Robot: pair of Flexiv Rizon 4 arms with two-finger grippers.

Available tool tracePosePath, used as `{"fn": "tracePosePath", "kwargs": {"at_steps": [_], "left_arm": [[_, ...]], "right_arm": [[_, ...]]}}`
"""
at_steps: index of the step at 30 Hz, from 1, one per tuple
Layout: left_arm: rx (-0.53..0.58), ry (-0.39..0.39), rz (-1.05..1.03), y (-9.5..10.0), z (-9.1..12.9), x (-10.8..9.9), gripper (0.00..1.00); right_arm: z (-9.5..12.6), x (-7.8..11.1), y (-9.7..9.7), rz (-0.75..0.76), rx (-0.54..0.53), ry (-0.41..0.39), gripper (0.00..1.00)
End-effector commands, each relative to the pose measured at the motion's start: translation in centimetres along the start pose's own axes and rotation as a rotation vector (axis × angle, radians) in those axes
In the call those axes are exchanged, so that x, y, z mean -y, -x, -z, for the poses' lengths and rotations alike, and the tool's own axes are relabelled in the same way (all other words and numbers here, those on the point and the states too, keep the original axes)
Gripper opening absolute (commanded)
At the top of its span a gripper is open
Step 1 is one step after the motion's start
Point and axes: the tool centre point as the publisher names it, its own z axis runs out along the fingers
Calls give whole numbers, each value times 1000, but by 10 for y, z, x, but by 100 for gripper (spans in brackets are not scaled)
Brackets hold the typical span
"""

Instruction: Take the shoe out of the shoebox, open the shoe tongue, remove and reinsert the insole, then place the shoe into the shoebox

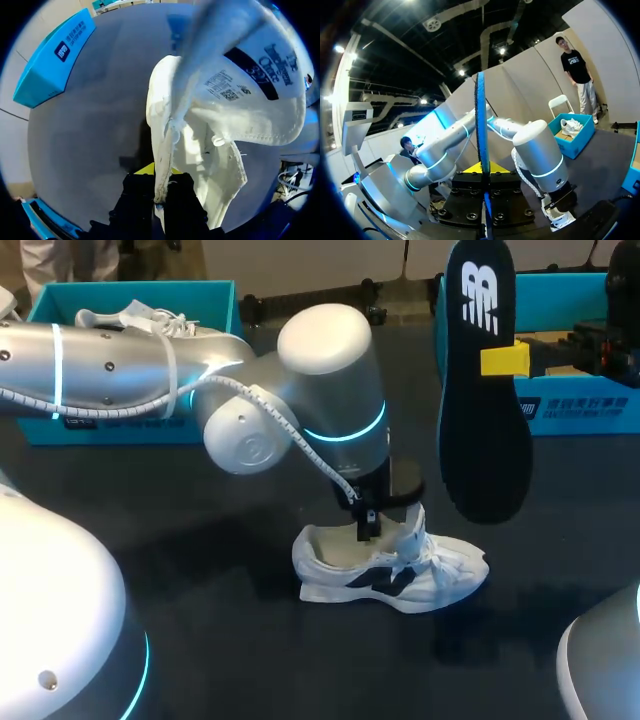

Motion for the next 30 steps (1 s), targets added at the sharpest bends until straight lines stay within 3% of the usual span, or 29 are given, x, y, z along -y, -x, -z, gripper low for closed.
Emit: {"fn": "tracePosePath", "kwargs": {"at_steps": [1,12,30], "left_arm": [[-3,-4,-46,-3,14,-2,0],[26,15,-277,-8,48,-2,0],[45,-3,-1085,-4,80,-23,0]], "right_arm": [[-2,-2,2,-1,-2,-5,0],[-2,-2,2,-1,-2,-5,0],[-2,-2,2,-1,-2,-5,0]]}}
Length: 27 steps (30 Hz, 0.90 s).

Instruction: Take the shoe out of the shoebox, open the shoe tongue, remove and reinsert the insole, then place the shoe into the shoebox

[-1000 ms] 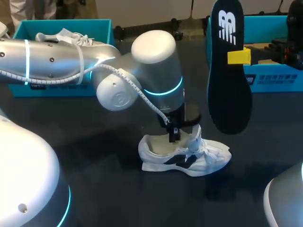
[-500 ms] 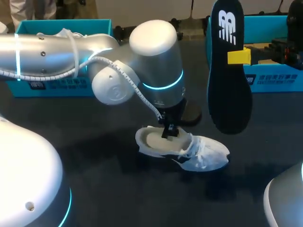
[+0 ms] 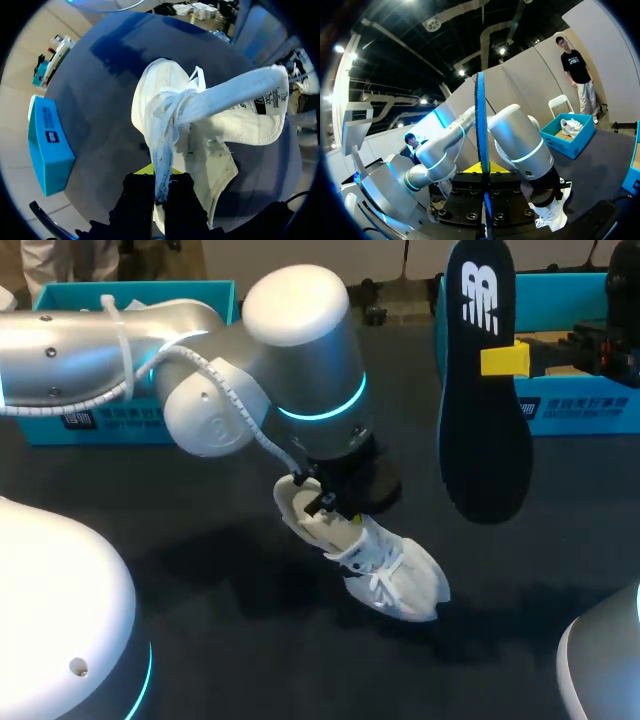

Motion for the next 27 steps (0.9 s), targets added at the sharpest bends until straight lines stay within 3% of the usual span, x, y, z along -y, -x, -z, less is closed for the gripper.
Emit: {"fn": "tracePosePath", "kwargs": {"at_steps": [1,14,27], "left_arm": [[-2,-40,-362,-9,14,-8,0],[-83,-67,-733,-10,16,-2,0],[-149,-96,-838,-20,2,16,0]], "right_arm": [[-2,-2,2,-1,-2,-5,0],[-2,-2,2,-1,-2,-5,0],[-2,-2,2,-1,-2,-5,0]]}}
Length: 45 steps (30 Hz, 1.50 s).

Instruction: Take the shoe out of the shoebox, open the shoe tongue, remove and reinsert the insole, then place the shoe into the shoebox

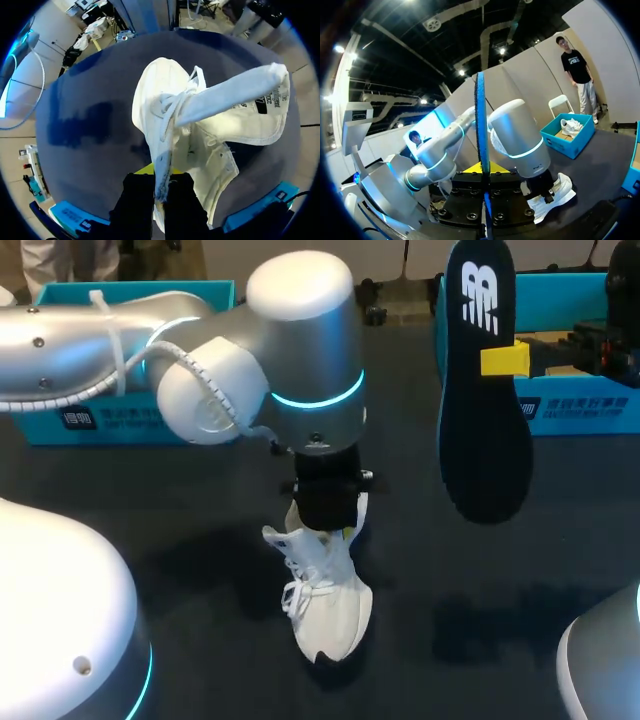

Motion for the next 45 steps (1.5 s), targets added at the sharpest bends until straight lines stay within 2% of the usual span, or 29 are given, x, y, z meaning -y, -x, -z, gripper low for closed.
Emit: {"fn": "tracePosePath", "kwargs": {"at_steps": [1,18,38,42,45], "left_arm": [[-23,-14,-5,8,-6,-3,0],[-80,-78,38,17,-34,-3,0],[-130,-88,54,31,-66,-15,0],[-123,-86,48,35,-68,-18,31],[-104,-84,45,37,-68,-20,44]], "right_arm": [[-2,-2,2,-1,-2,-5,0],[-2,-2,2,-1,-2,-5,0],[-2,-2,2,-1,-2,-5,0],[-2,-2,2,-1,-2,-5,0],[-2,-2,2,-1,-2,-5,0]]}}
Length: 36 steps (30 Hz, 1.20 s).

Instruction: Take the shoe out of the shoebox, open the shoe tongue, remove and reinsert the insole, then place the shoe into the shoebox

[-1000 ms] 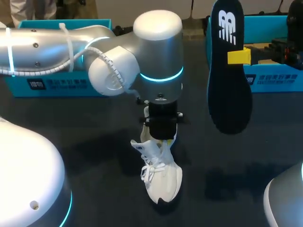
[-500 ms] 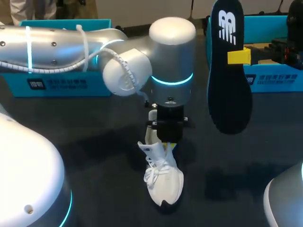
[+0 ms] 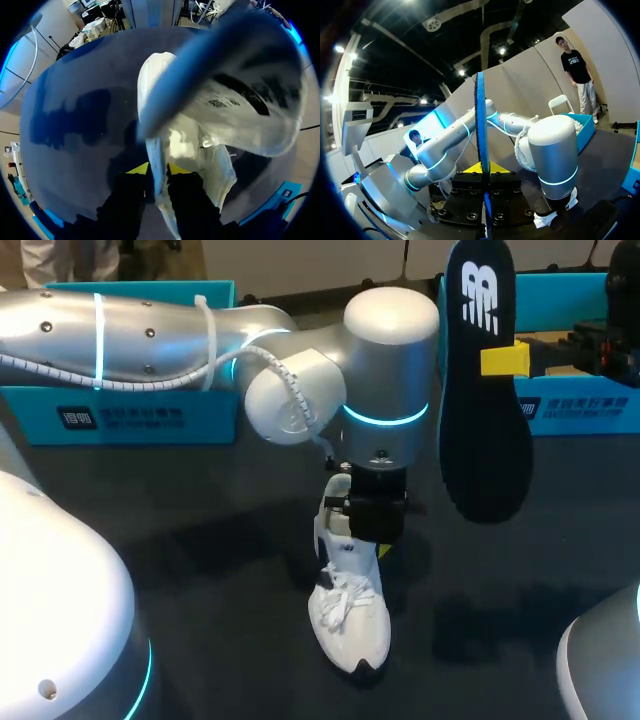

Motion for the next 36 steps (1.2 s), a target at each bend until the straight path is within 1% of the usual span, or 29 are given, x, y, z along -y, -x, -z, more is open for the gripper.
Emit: {"fn": "tracePosePath", "kwargs": {"at_steps": [1,2,3,4,5,6,8,11,12,20,22,24,27,28,29,30,31,32,33,36], "left_arm": [[18,-1,-1,4,-1,-3,46],[32,3,0,5,0,-4,53],[39,4,1,5,0,-4,63],[68,3,7,8,5,-5,94],[84,8,8,8,7,-6,98],[113,14,13,9,12,-8,100],[167,8,30,10,25,-10,100],[255,22,52,7,45,-14,100],[302,22,56,6,56,-15,100],[598,52,105,1,118,-16,100],[653,59,102,-2,130,-15,100],[750,57,106,-7,145,-13,100],[866,59,122,-12,160,-14,100],[930,74,121,-15,167,-15,100],[974,55,121,-17,171,-15,100],[995,44,132,-19,175,-16,100],[1053,78,129,-21,181,-17,100],[1093,87,124,-22,184,-18,100],[1116,79,123,-23,187,-18,100],[1178,99,107,-27,196,-18,100]], "right_arm": [[-2,-2,2,-1,-2,-5,0],[-2,-2,2,-1,-2,-5,0],[-2,-2,2,-1,-2,-5,0],[-2,-2,2,-1,-2,-5,0],[-2,-2,2,-1,-2,-5,0],[-2,-2,2,-1,-2,-5,0],[-2,-2,2,-1,-2,-5,0],[-2,-2,2,-1,-2,-5,0],[-2,-2,2,-1,-2,-5,0],[-2,-2,2,-1,-2,-5,0],[-2,-2,2,-1,-2,-5,0],[-2,-2,2,-1,-2,-5,0],[-2,-2,2,-1,-2,-5,0],[-2,-2,2,-1,-2,-5,0],[-2,-2,2,-1,-2,-5,0],[-2,-2,2,-1,-2,-5,0],[-2,-2,2,-1,-2,-5,0],[-2,-2,2,-1,-2,-5,0],[-2,-2,2,-1,-2,-5,0],[-2,-2,2,-1,-2,-5,0]]}}
